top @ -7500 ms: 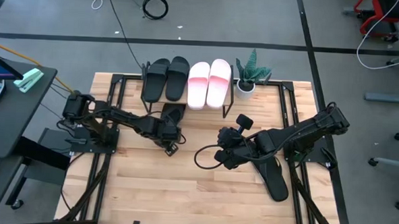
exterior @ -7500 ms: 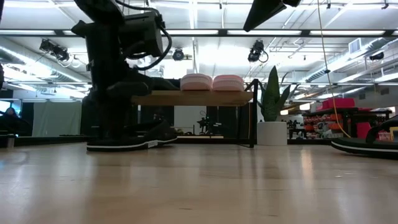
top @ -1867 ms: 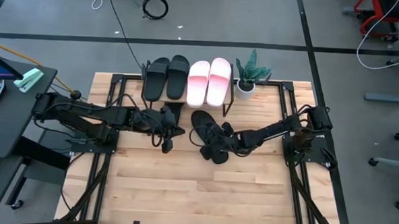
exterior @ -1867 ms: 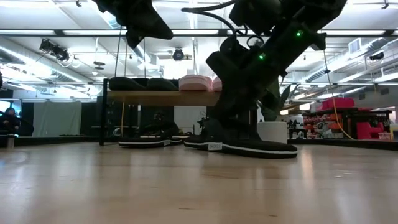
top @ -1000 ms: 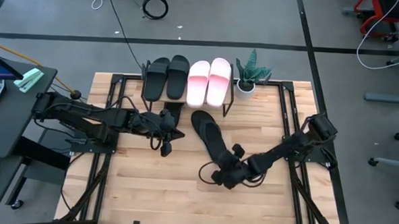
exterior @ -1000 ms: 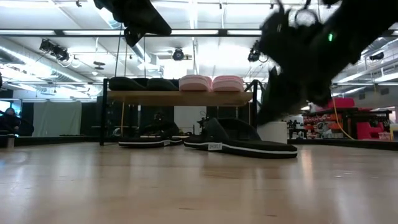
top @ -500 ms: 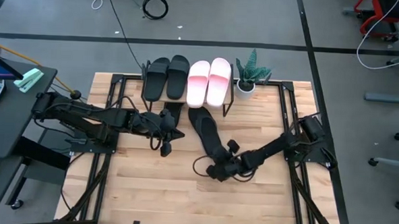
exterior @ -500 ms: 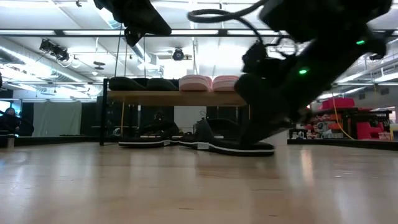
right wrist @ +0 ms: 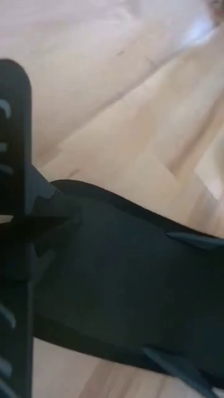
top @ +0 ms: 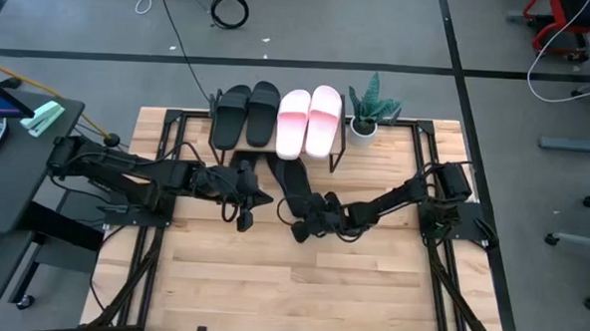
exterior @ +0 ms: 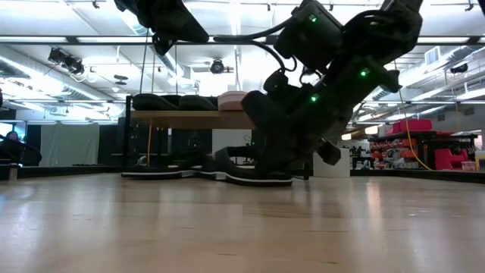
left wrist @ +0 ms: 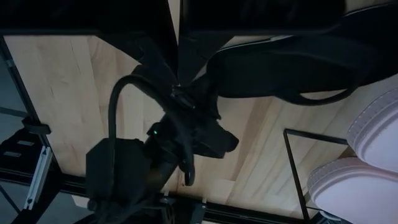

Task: Pick and place slides into the shelf
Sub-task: Put the black slipper under the shelf

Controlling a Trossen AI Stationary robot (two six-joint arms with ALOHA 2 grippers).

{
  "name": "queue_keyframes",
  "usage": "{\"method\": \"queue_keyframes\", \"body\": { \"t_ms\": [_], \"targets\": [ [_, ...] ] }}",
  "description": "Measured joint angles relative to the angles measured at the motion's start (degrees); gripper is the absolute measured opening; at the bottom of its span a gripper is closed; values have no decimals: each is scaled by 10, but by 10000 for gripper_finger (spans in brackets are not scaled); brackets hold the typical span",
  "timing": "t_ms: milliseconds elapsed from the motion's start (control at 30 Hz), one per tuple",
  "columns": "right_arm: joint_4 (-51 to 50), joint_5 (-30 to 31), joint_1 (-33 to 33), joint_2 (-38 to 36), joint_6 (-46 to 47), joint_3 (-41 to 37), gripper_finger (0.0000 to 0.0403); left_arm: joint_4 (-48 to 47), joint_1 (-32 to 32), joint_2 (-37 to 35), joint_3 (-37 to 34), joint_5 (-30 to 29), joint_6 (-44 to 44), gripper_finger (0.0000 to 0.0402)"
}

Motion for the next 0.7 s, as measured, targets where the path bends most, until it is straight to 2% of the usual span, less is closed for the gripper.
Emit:
{"method": "queue_keyframes", "body": {
  "t_ms": [67,233,400,600,700],
  "targets": [
    [-6,12,0,0,17,0,1,0,0,0,0,0,0,19],
    [4,86,2,26,114,1,0,1,0,0,0,0,0,20],
    [23,120,10,74,196,16,0,1,0,0,0,0,0,10],
    [11,183,50,92,236,36,0,0,0,0,0,0,0,14],
    [0,203,62,89,221,57,0,-1,0,0,0,0,0,21]
  ]
}}
